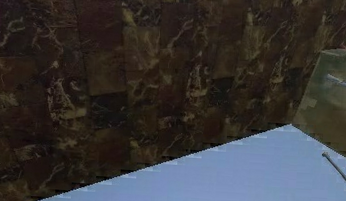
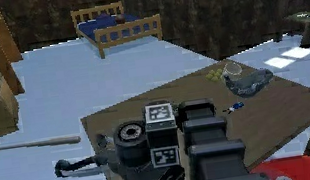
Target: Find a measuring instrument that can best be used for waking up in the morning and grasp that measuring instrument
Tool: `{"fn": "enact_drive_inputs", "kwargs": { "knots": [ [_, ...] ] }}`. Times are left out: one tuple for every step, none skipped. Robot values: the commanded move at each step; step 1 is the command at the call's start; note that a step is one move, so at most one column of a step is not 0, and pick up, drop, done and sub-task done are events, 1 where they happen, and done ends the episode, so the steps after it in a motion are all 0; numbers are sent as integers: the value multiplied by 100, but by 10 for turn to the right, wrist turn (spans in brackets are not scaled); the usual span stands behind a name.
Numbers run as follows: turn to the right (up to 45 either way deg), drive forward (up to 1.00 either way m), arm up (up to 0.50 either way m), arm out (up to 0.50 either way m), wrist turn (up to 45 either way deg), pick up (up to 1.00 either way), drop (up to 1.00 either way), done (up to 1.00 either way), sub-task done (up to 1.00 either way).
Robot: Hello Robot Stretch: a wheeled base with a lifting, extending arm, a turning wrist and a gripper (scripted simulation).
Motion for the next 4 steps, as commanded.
{"fn": "enact_drive_inputs", "kwargs": {
  "knots": [
    [0, 0, 0, 0, 360, 0, 0, 0, 0],
    [0, 0, -30, 0, 0, 0, 0, 0, 0],
    [0, 0, 0, 0, 0, 100, 0, 0, 0],
    [0, 0, 10, 0, 0, 0, 0, 0, 0]
  ]
}}
